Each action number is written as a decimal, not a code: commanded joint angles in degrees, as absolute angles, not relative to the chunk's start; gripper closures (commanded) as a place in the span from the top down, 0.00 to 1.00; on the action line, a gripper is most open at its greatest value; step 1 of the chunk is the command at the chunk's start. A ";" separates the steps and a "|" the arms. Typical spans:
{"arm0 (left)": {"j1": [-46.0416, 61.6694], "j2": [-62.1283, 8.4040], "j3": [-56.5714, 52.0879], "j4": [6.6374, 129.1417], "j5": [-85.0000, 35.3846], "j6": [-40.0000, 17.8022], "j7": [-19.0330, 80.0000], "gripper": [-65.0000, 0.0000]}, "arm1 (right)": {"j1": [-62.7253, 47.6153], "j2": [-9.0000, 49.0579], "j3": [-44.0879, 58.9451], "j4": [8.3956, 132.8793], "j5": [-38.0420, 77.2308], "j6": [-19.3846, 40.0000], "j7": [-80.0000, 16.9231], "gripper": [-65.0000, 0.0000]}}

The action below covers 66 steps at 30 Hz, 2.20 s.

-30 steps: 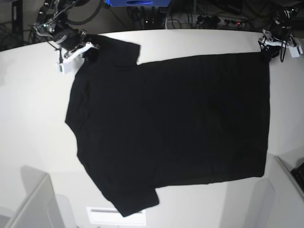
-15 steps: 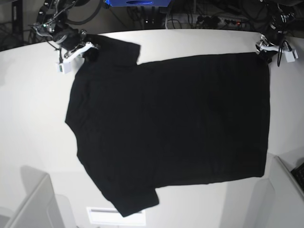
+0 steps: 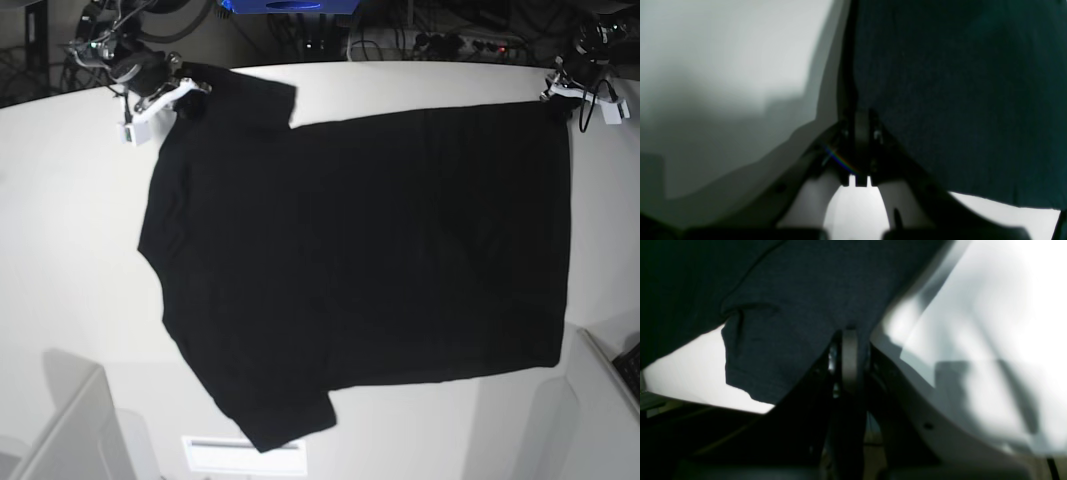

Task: Fold the T-shirt properly
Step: 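Grasp the shoulder edge of the black T-shirt with both grippers, then pull the shoulder edge toward the robot with both grippers, then drag the sleeve edge with the right gripper to straighten the side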

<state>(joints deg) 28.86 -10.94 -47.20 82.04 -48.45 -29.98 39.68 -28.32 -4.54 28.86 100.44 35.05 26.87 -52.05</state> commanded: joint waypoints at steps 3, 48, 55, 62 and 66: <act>31.08 -12.44 -47.43 83.65 -47.69 -30.02 39.69 0.00 | -30.11 -4.35 29.14 103.43 34.59 26.77 -52.53 0.00; 19.47 -5.32 -53.76 102.37 -45.32 -26.51 57.71 0.00 | -9.36 -4.26 23.34 109.23 34.15 26.15 -63.52 0.00; 17.19 -5.32 -55.96 102.20 -45.23 -23.69 57.98 0.00 | -4.53 -4.18 22.90 102.46 34.15 26.15 -63.43 0.00; 14.81 -5.32 -57.01 102.20 -44.97 -22.46 58.07 0.00 | 1.27 -4.18 22.81 98.42 34.15 23.60 -63.43 0.00; 13.58 -5.32 -57.01 101.23 -45.05 -20.44 58.07 0.00 | 4.62 -4.18 22.73 95.16 34.15 21.49 -63.25 0.00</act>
